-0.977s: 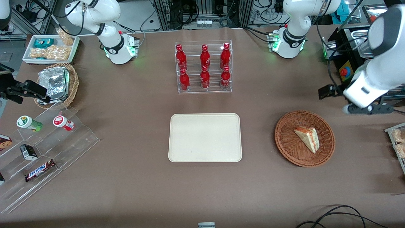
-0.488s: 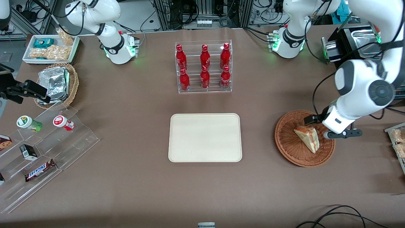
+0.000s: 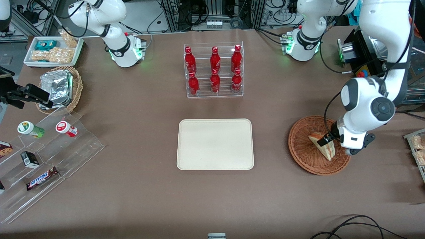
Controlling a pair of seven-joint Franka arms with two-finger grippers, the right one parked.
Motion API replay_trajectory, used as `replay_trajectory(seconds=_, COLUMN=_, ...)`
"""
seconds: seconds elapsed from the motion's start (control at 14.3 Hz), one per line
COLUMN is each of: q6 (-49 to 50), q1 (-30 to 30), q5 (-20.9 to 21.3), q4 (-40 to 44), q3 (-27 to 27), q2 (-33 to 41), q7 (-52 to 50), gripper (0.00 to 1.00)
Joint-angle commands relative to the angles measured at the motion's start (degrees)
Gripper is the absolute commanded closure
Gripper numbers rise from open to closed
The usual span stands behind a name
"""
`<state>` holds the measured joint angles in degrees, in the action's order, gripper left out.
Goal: Place sandwich from basket to tray
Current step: 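Lower the left gripper and close it on the wrapped sandwich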
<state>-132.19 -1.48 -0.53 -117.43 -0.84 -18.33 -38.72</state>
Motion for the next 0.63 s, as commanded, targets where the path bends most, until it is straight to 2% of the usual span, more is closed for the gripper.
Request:
replay_trajectory(seconds=0.0, q6=-1.2, q1=1.7, q5=-0.4, q4=1.0, q3=-0.1, q2=-3.0, q7=-2.5, gripper=0.41)
replay_trajectory(seconds=0.07, q6=-1.1, q1=1.9, q5=-0.4, q4=0.8, q3=-0.1, q2=-2.9, q7=-2.6, gripper=0.77)
replay_trajectory(seconds=0.14, q6=-0.8, q1=1.9, q5=-0.2, q4=1.0, q3=-0.1, q2=-2.9, q7=-2.3, gripper=0.89)
replay_trajectory(seconds=0.28, q6=0.5, q1=1.7, q5=0.0, q4=1.6, q3=-0.1, q2=-2.2, q7=-2.4, gripper=0.94)
replay_trajectory(seconds=0.56, q6=13.9, q1=-0.3, q5=0.0, q4=9.6, q3=-0.9, q2=-1.1, q7=-4.5, gripper=0.95)
